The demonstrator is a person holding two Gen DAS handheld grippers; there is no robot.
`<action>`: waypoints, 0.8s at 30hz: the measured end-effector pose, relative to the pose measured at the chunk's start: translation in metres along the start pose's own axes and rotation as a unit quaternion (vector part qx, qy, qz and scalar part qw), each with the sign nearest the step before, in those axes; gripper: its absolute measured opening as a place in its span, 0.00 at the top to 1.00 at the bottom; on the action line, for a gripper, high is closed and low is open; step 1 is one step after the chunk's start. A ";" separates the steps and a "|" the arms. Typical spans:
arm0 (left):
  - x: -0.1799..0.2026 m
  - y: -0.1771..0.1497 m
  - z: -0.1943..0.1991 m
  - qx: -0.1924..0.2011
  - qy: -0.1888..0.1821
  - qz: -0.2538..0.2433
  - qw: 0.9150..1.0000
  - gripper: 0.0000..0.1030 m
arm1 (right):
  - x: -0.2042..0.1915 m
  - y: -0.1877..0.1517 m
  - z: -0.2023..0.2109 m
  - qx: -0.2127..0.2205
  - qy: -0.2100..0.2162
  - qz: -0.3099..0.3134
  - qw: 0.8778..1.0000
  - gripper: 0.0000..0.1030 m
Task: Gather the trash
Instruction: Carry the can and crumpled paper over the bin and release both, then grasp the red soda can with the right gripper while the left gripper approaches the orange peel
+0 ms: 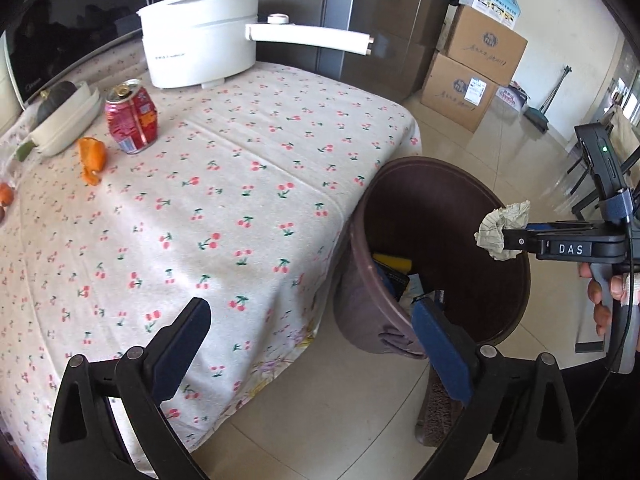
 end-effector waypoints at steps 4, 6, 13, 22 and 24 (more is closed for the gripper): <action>-0.014 -0.007 0.010 0.007 0.024 -0.008 1.000 0.00 | -0.011 0.004 0.000 0.004 -0.021 -0.018 1.000 0.31; -0.023 -0.011 0.015 0.009 0.032 -0.008 0.999 0.00 | -0.018 0.008 0.001 0.010 -0.015 -0.019 1.000 0.28; -0.055 -0.024 0.025 0.008 0.055 0.004 0.998 0.00 | -0.053 0.015 -0.005 0.016 0.003 -0.005 1.000 0.23; -0.106 -0.038 0.033 0.000 0.083 0.047 0.995 0.00 | -0.103 0.022 -0.016 0.020 0.017 0.022 0.999 0.20; -0.119 -0.040 0.035 -0.001 0.088 0.059 0.994 0.00 | -0.114 0.023 -0.019 0.021 0.017 0.032 0.999 0.20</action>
Point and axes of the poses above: each gripper's, at about its wrist camera, not at the fingertips, and z roughly against the way its jaws point, x to its right, y to its top, the point moved 4 cm from there along -z, roughly the way its jaws point, and after that the axes turned 11 degrees about y, right-handed, at the moved point
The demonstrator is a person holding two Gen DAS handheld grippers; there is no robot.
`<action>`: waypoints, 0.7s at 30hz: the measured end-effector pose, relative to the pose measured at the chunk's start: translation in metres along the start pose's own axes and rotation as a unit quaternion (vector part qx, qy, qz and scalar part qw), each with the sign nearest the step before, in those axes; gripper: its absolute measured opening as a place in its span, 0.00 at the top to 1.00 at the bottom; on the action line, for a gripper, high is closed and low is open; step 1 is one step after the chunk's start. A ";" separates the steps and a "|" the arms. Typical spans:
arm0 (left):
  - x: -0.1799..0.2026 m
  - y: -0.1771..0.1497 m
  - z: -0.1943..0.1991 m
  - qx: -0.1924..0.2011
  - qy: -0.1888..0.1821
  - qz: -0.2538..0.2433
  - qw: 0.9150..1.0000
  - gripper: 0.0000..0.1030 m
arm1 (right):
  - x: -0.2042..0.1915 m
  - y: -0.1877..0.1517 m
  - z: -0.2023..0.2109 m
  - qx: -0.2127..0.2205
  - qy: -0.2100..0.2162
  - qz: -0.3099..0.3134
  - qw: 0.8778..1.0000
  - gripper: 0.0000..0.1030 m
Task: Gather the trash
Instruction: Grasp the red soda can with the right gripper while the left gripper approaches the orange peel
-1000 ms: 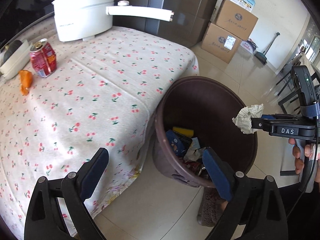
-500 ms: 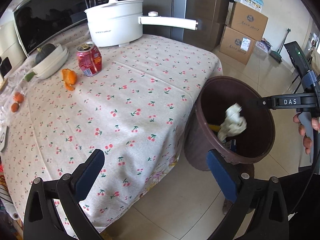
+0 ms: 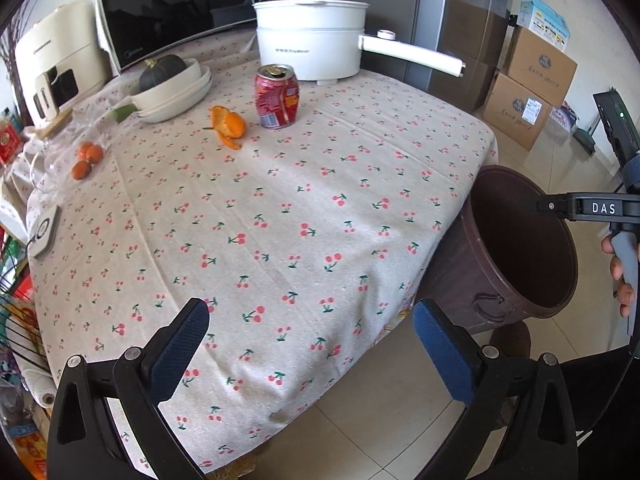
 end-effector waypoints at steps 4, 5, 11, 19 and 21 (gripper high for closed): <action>-0.023 0.002 0.002 0.003 0.012 0.023 1.000 0.00 | -0.018 0.004 -0.008 0.001 0.000 0.017 1.000 0.19; -0.029 0.003 0.002 0.003 0.015 0.029 0.999 0.00 | -0.022 0.004 -0.009 0.002 0.000 0.020 1.000 0.19; -0.067 0.009 -0.007 -0.005 0.036 0.074 0.997 0.00 | -0.047 0.016 -0.018 0.009 -0.003 0.041 0.999 0.18; -0.131 0.029 -0.037 -0.008 0.124 0.145 0.982 0.00 | -0.096 0.052 -0.041 0.029 0.001 0.085 0.996 0.13; -0.149 0.037 -0.047 -0.009 0.132 0.174 0.976 0.00 | -0.110 0.066 -0.053 0.037 0.005 0.095 0.995 0.12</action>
Point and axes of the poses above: each gripper's, at about its wrist camera, not at the fingertips, and z roughly against the way its jaws point, x to its right, y to its top, the point moved 4 cm from there along -z, roughly the way its jaws point, and after that the axes turned 11 degrees about y, right-handed, at the moved point
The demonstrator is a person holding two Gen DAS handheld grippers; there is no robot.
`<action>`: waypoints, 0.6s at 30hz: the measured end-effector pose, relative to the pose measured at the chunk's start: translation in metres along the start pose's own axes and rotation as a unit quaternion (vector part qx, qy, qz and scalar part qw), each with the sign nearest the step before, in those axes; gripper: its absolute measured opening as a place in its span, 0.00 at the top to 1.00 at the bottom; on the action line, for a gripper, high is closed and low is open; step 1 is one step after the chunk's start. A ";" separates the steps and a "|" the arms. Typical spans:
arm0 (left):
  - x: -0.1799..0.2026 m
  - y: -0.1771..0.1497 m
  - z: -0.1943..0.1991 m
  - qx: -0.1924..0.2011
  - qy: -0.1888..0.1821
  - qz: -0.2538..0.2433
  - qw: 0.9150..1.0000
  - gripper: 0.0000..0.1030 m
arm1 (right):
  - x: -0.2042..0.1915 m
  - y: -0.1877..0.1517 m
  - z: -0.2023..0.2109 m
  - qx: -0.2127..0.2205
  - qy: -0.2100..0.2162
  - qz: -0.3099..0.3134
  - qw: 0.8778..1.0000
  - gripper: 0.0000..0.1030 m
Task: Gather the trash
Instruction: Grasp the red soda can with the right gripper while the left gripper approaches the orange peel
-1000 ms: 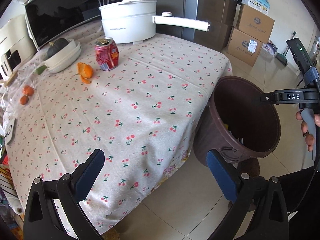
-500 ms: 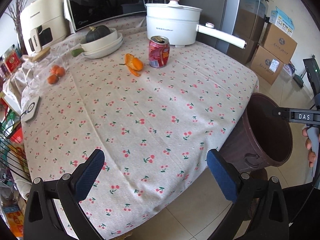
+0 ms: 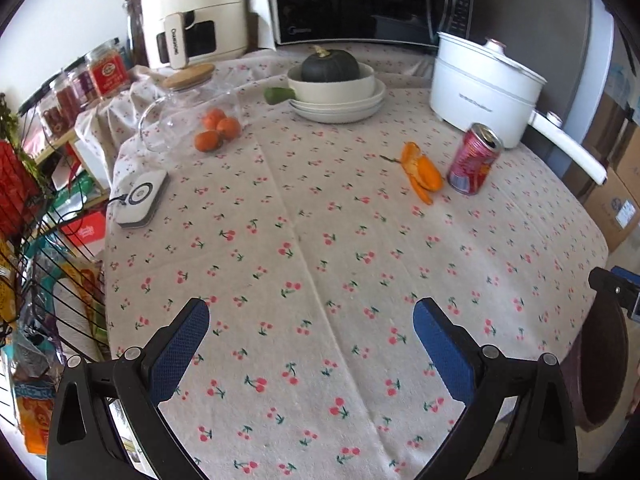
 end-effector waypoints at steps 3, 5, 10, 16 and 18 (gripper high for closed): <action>-0.007 0.016 -0.018 0.012 0.022 0.015 1.000 0.00 | -0.015 0.023 -0.021 0.015 0.000 0.027 1.000 0.12; -0.008 0.024 -0.031 0.024 0.038 0.014 0.999 0.00 | -0.025 0.038 -0.036 0.025 -0.005 0.055 0.998 0.12; 0.001 0.041 -0.064 0.035 0.038 0.006 0.999 0.00 | -0.039 0.068 -0.070 0.049 0.013 0.088 0.995 0.12; 0.022 0.055 -0.079 0.040 0.002 0.009 0.999 0.00 | -0.048 0.101 -0.105 0.067 0.031 0.099 0.992 0.12; 0.030 0.057 -0.083 0.040 -0.018 0.013 0.999 0.00 | -0.050 0.111 -0.116 0.068 0.014 0.115 0.991 0.12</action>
Point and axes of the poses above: each gripper's, at about its wrist camera, not at the fingertips, and z roughly against the way its jaws point, x to its right, y to its top, the point moved 4 cm from there along -z, roughly the way its jaws point, and after that the axes turned 11 degrees about y, right-handed, at the moved point
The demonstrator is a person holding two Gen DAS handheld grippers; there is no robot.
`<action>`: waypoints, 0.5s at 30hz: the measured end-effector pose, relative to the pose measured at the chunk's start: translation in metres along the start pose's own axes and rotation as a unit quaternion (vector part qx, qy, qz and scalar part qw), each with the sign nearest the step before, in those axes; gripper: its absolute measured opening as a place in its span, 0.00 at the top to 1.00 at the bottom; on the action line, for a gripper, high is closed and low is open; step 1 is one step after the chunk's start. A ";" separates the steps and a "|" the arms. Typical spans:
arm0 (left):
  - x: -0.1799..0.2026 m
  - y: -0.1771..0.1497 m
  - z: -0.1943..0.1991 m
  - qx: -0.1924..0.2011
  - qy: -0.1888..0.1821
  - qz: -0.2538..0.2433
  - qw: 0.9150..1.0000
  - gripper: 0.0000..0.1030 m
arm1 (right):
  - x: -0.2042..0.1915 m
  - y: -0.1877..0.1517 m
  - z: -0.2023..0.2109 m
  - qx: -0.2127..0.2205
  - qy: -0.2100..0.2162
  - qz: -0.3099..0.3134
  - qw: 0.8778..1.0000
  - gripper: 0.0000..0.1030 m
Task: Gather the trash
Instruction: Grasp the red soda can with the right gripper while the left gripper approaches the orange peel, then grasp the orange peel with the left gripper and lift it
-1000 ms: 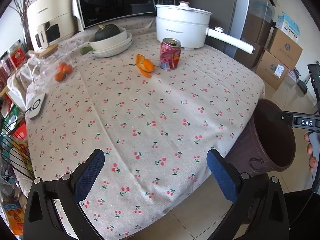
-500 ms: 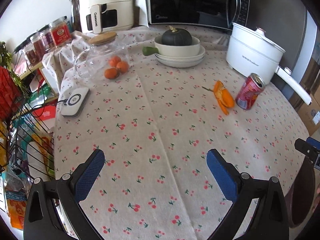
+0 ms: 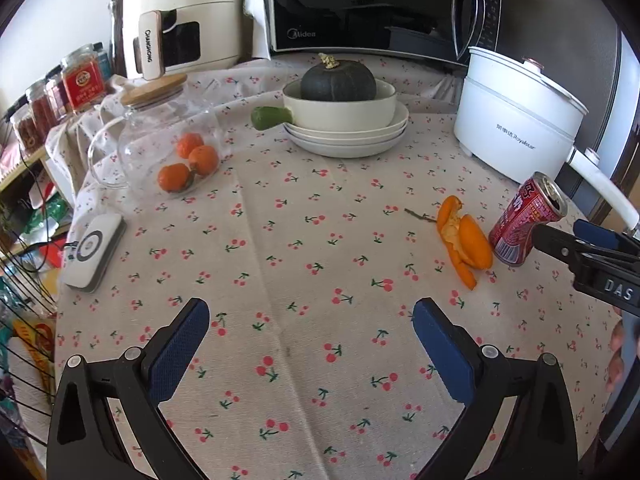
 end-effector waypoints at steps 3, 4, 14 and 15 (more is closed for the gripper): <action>0.012 0.001 -0.008 -0.004 -0.019 -0.004 1.000 0.01 | 0.001 0.012 -0.010 0.011 0.003 0.011 1.000 0.12; 0.016 0.001 -0.011 -0.003 -0.025 -0.004 1.000 0.01 | 0.001 0.015 -0.012 0.014 0.008 0.012 1.000 0.14; 0.063 0.017 -0.025 -0.017 -0.098 -0.009 0.995 0.17 | 0.018 0.017 -0.002 0.016 0.039 0.009 0.999 0.39; 0.071 0.020 -0.024 -0.015 -0.106 -0.011 0.994 0.17 | 0.023 0.016 0.002 0.015 0.038 0.005 0.999 0.39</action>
Point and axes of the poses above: each gripper's, at about its wrist camera, not at the fingertips, and z roughly against the way its jaws point, x to its right, y to its top, the point moved 4 cm from there along -z, roughly the way its jaws point, and after that the axes turned 11 degrees about y, right-handed, at the moved point
